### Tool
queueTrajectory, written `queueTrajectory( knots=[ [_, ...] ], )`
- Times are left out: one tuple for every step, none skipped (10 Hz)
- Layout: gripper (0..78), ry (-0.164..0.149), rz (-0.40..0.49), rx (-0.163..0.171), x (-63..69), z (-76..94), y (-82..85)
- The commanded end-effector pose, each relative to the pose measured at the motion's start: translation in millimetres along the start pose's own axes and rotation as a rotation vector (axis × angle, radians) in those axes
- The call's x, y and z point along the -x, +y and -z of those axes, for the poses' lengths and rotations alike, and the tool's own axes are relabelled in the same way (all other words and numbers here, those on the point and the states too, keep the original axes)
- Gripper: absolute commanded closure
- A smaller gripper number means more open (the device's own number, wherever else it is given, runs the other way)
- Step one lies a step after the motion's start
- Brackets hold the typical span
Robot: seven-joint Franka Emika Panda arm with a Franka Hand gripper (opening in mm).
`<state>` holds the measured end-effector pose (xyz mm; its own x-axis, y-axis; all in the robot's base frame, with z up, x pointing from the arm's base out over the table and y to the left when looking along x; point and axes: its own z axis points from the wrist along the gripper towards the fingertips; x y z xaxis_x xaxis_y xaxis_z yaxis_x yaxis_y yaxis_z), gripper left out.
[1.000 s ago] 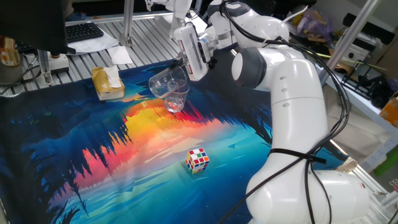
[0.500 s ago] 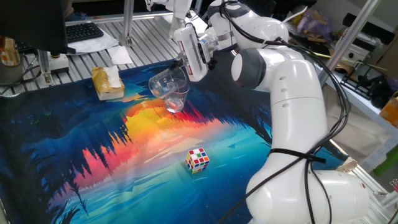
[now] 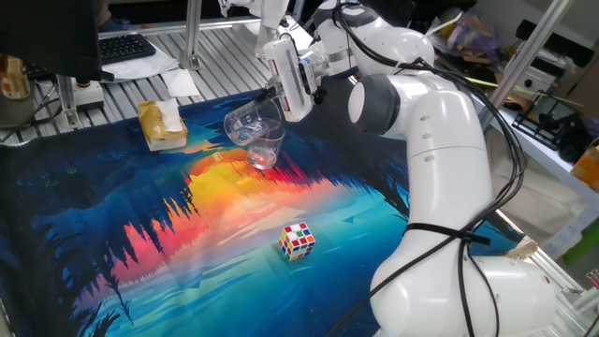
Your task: Pour the water from one cup into another empty cup
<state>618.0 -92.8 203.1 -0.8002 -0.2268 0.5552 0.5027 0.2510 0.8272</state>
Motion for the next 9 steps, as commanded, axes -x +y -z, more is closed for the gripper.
queueTrajectory(
  knots=[
    [76.3,0.003,0.000,0.008,-1.0,0.8,2.0],
    [76.3,0.003,-0.001,0.010,-1.0,0.8,2.0],
    [76.3,0.004,-0.003,0.012,-1.1,0.8,2.0],
    [76.3,0.006,-0.003,0.015,-1.1,0.9,2.0],
    [76.3,0.008,-0.005,0.019,-1.2,0.9,2.0],
    [76.3,0.010,-0.006,0.023,-1.2,0.9,2.0],
    [76.3,0.012,-0.006,0.027,-1.2,1.0,2.0],
    [76.3,0.013,-0.006,0.028,-1.3,1.0,2.1],
    [76.3,0.016,-0.007,0.033,-1.3,1.0,2.1]
  ],
)
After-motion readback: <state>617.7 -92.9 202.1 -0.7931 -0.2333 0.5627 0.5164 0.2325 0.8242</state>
